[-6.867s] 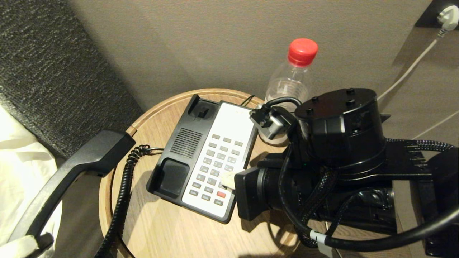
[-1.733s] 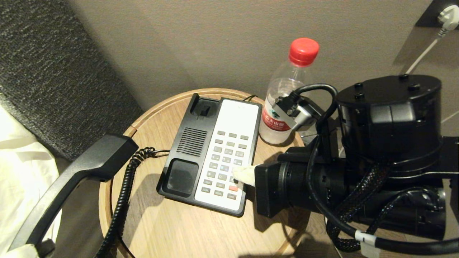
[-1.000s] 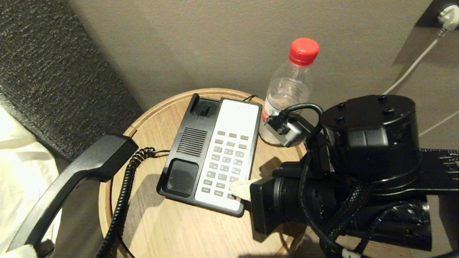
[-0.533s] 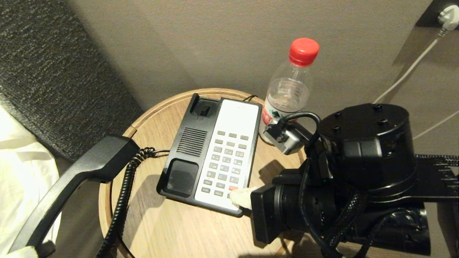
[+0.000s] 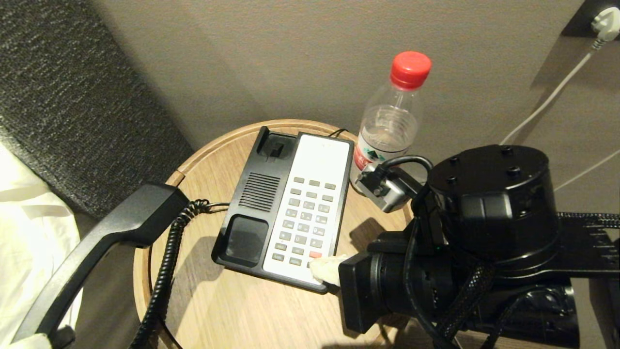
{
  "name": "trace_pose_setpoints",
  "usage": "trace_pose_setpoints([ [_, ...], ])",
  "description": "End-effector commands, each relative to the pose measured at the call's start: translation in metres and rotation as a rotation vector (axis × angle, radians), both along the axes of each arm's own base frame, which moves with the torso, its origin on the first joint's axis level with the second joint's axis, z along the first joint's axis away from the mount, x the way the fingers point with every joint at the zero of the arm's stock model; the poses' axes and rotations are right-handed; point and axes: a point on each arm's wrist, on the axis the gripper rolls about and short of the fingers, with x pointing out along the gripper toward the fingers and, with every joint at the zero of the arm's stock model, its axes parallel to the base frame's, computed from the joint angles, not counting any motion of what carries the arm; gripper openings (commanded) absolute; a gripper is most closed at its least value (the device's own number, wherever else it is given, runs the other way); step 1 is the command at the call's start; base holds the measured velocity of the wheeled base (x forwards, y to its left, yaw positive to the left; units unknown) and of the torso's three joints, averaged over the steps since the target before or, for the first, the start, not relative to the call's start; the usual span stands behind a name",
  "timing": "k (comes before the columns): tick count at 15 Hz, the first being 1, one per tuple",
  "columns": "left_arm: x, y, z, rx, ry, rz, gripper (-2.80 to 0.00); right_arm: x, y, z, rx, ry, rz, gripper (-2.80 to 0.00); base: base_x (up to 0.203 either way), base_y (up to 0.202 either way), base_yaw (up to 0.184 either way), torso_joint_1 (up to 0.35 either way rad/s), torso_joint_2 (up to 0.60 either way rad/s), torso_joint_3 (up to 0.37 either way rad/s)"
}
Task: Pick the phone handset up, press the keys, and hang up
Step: Dial the number
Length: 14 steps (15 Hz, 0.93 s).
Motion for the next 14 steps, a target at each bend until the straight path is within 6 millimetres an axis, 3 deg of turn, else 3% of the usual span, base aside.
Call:
trace_pose_setpoints([
  [1,0.000,0.000,0.001,-0.005,0.001,-0.001,-2.80,0.000,0.001,-0.002,-0.007,0.003,0.000,-2.80,0.000,0.000,0.000,0.000,0.00,0.000],
  [10,-0.001,0.001,0.000,-0.008,-0.003,-0.003,-2.80,0.002,0.003,-0.006,-0.026,-0.002,0.001,-2.80,0.000,0.000,0.000,0.000,0.00,0.000],
  [14,-0.001,0.001,0.000,-0.006,-0.001,-0.003,-2.80,-0.003,-0.005,0.006,0.011,-0.019,-0.009,-2.80,0.000,0.000,0.000,0.000,0.00,0.000],
])
